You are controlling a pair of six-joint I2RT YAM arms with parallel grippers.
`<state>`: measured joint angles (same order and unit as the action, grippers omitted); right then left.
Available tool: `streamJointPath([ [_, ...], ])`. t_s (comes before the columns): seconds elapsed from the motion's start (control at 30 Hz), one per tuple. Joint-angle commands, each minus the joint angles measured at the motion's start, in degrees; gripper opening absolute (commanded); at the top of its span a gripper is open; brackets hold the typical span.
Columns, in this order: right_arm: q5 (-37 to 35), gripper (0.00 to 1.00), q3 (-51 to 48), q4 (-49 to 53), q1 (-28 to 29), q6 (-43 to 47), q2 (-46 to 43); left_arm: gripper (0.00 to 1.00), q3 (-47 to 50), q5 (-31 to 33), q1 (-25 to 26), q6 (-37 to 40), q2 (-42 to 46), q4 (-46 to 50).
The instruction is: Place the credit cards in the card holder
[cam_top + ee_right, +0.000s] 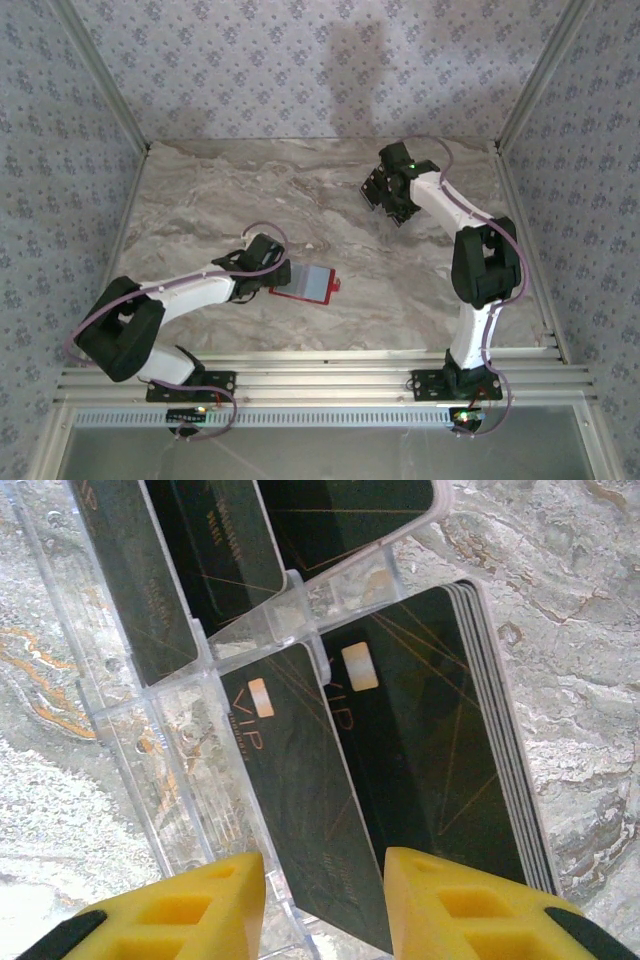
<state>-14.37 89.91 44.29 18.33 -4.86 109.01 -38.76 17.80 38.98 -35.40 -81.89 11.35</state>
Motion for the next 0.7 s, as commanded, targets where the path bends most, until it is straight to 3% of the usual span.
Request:
streamJointPath([
  [0.0, -1.31, 0.38, 1.05, -0.23, -0.61, 0.20, -0.21, 1.00, -1.31, -0.57, -0.41, 0.11, -0.72, -0.99],
  [0.37, 1.31, 0.35, 2.20, 0.97, -0.49, 0.20, 2.51, 1.00, -1.55, -0.57, -0.40, 0.19, -1.57, -1.36],
  [0.67, 2.05, 0.23, 2.79, 1.58, -0.32, 0.38, 1.82, 1.00, -1.51, -0.65, -0.42, 0.16, -1.51, -1.34],
])
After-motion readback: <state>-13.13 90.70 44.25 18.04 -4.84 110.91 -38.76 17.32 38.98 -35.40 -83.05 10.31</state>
